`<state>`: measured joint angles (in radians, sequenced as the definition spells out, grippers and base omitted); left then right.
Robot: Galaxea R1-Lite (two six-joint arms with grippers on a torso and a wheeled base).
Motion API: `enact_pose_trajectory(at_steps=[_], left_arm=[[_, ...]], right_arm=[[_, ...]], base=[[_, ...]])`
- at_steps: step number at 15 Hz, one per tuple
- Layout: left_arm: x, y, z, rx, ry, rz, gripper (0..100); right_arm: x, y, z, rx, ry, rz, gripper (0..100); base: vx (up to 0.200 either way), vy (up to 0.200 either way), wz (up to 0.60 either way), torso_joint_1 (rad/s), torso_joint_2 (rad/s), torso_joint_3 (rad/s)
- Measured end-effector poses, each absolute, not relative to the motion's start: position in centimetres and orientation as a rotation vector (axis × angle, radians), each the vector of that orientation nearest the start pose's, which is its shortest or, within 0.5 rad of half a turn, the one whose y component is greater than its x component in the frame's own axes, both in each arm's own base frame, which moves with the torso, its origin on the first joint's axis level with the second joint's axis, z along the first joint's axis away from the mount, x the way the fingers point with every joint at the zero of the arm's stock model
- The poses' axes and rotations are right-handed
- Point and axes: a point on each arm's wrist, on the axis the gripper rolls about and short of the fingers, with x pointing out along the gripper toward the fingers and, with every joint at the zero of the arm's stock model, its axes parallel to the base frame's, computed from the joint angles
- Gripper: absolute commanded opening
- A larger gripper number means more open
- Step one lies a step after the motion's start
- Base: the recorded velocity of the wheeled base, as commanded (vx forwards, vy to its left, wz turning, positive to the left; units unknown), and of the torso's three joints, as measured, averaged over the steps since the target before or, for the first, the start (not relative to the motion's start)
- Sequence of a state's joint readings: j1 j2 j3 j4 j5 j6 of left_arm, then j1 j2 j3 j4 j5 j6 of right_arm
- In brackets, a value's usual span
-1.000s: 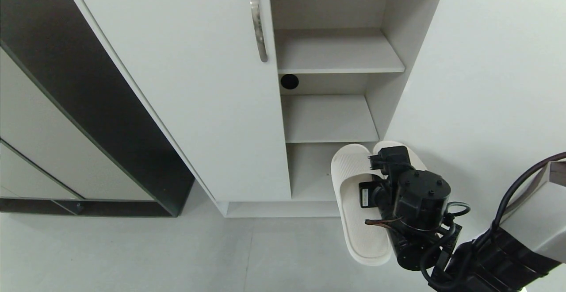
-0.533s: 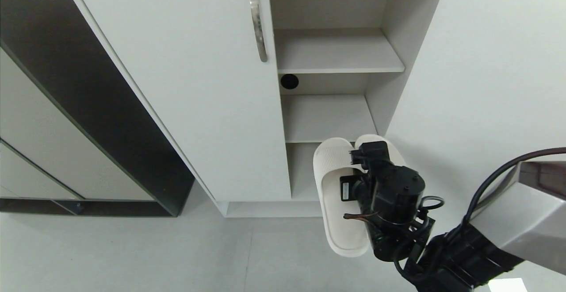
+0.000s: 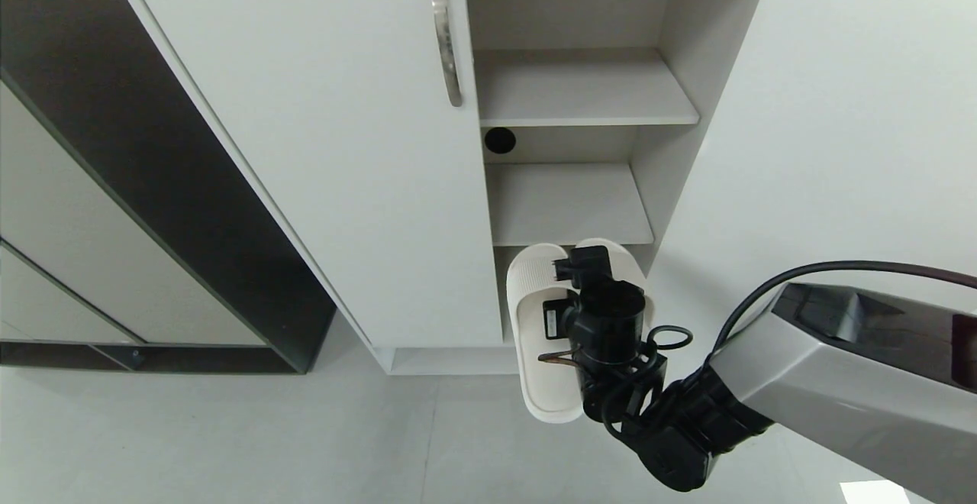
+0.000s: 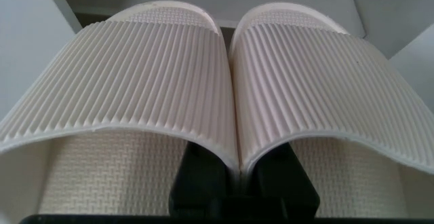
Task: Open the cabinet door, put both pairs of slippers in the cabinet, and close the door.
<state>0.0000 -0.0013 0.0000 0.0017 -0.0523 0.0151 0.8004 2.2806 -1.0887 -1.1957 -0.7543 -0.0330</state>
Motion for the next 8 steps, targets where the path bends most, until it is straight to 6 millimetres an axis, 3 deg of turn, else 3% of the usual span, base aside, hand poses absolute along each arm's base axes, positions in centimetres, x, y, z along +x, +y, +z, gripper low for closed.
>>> enact_pose_trajectory(at_steps=[6,8], left_arm=[[-2.29,-0.12,7.53,0.015,0.0,-0.052,0],[-2.29,-0.12,7.53,0.014,0.0,-0.052,0]], right_arm=[[31.21,29.57,8.91,-0.033,-0.001,0.04,0],[31.2,29.56,8.89,-0.033,-0.001,0.039,0]], base=[[0.0,0.0,0.0,0.0,0.0,0.0],[0.2,0.0,0.0,0.002,0.0,0.0]])
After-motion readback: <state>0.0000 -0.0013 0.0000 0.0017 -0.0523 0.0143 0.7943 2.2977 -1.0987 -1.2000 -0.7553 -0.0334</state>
